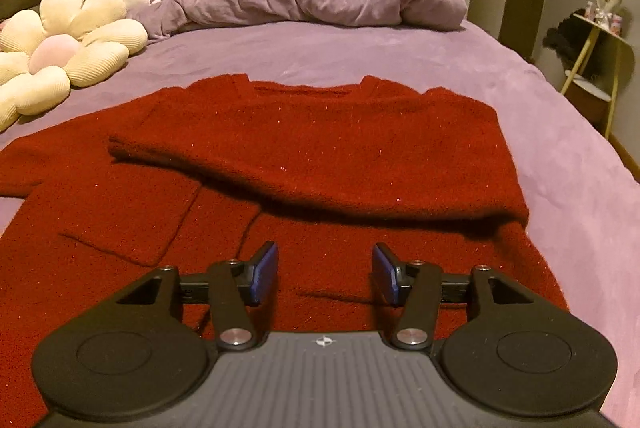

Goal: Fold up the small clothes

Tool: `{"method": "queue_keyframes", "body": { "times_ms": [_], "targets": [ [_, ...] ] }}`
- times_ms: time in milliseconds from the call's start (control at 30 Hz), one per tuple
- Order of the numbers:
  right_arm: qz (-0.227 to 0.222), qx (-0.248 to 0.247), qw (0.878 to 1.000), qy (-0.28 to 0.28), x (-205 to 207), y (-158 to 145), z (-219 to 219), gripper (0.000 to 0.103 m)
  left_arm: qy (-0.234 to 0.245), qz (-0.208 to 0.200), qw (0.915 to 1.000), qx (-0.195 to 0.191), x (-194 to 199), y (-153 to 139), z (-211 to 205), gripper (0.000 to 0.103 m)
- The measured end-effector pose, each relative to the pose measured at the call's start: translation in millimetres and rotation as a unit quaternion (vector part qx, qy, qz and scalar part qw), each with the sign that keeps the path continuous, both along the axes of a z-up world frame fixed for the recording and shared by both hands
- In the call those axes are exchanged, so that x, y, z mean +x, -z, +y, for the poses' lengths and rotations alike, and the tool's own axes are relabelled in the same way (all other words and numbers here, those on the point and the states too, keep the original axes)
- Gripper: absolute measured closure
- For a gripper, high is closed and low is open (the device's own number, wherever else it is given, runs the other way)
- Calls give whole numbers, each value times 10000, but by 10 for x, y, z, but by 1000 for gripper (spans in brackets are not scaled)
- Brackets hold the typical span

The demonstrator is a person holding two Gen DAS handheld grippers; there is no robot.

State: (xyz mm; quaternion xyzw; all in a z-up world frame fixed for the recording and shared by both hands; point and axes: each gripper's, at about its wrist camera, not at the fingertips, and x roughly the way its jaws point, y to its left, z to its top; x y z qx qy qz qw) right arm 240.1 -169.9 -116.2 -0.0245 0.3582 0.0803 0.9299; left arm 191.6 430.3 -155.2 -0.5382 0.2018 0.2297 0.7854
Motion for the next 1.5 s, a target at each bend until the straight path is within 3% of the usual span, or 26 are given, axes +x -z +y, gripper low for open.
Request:
{"method": "queue_keyframes", "body": {
  "times_ms": [133,233,300,400,500,567,633,700,800,867,900,933,1000,1033,1067,1133,1200,1300,1433,1500],
  "targets": [
    [16,12,9999,99,23,16,4,51,-273,-12,9990,-367,85,137,208,91],
    [147,79,9995,268,36,79,-25,51,-309,-68,9980,-542,112,176,308,91],
    [194,198,9990,358,28,109,-63,51,-182,135,9996,-183,164,84,287,92],
    [151,254,9989,366,3,117,-83,51,307,510,9911,1187,385,-303,3,93],
    [116,308,9989,340,-10,108,-100,51,996,396,9665,2332,637,-767,-492,93],
    [86,376,9987,342,-19,90,-122,51,1505,203,9427,2972,840,-1054,-949,93],
    [47,491,9981,383,-40,62,-156,51,2077,-8,9118,3542,1017,-1261,-1527,93],
    [-12,620,9971,433,-78,34,-210,51,2593,-201,8842,3881,1142,-1359,-2065,92],
    [-96,773,9957,507,-110,-14,-297,51,3439,-368,8486,4003,1321,-1306,-2847,87],
    [-85,818,9951,551,-101,-33,-349,51,4018,-304,8215,4035,1414,-1135,-3305,62],
    [-79,838,9949,562,-90,-40,-374,51,4291,-234,8109,3973,1462,-1031,-3459,28],
    [-65,843,9949,551,-79,-48,-390,51,4451,-100,8021,3980,1490,-901,-3598,16],
    [-16,824,9953,501,-43,-62,-401,51,4480,147,7935,4117,1476,-730,-3710,22],
    [-16,831,9955,460,-32,-67,-398,51,4450,252,7939,4136,1406,-675,-3710,22],
    [-21,854,9955,398,-12,-73,-387,51,4353,270,8005,4110,1314,-659,-3663,22],
    [-26,964,9950,264,57,-90,-353,51,4032,171,8243,3971,1126,-695,-3460,16],
    [28,1195,9928,48,183,-118,-272,51,3675,113,8420,3948,971,-720,-3281,15],
    [85,1575,9871,-265,460,-171,-107,51,3175,363,8548,4089,923,-730,-3014,15],
    [500,2218,9734,-265,917,-77,95,53,2953,735,8785,3683,950,-561,-2772,17],
    [801,2668,9602,-194,1120,33,157,55,2949,763,8833,3564,933,-504,-2710,18]
  ]
}}
